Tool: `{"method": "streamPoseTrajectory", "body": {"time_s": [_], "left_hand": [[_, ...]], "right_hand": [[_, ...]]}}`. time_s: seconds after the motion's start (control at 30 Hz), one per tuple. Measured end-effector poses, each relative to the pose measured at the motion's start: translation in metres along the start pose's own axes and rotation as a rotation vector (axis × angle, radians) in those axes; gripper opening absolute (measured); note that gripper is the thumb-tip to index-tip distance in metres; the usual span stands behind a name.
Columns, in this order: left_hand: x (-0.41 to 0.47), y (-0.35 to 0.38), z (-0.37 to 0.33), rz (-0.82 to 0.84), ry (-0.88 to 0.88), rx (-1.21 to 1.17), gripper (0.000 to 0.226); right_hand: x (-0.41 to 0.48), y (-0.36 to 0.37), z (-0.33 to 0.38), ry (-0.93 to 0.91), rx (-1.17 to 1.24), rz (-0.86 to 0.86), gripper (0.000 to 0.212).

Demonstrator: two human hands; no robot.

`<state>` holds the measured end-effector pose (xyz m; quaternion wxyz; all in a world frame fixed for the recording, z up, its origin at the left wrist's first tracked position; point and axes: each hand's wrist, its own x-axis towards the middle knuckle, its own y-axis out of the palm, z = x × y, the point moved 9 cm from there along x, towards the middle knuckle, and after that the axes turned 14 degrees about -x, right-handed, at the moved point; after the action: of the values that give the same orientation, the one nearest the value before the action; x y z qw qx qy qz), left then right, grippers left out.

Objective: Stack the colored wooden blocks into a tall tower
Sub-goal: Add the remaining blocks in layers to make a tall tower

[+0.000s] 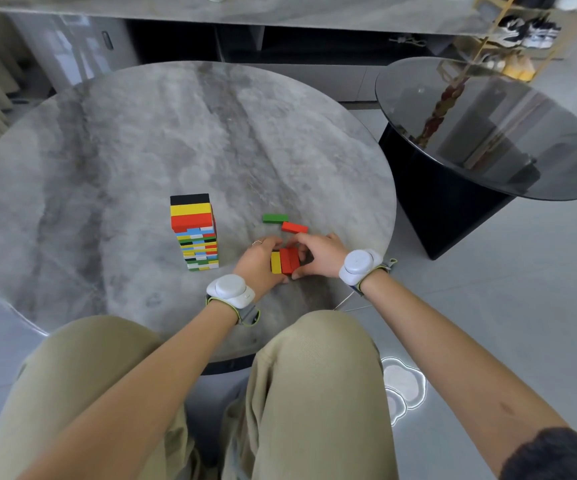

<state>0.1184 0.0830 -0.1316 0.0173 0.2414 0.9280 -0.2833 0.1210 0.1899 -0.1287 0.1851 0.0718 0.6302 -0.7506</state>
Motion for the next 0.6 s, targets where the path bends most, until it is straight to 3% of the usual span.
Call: {"method": "streamPoseTrajectory", "body": {"time_s": [0.3, 0.6], "left_hand": [[-0.0003, -0.0023, -0.0034, -0.01, 0.074, 0.022, 0.061], [0.0026, -0.0016, 0.006, 0.035, 0.043, -0.037, 0.076]], "right_hand": [[-0.0038, 0.0016, 0.0046, -0.021, -0.036, -0.05, 0.062], [-0.0047, -0.001, 0.0041, -0.005, -0.066, -0.099, 0.057]]}}
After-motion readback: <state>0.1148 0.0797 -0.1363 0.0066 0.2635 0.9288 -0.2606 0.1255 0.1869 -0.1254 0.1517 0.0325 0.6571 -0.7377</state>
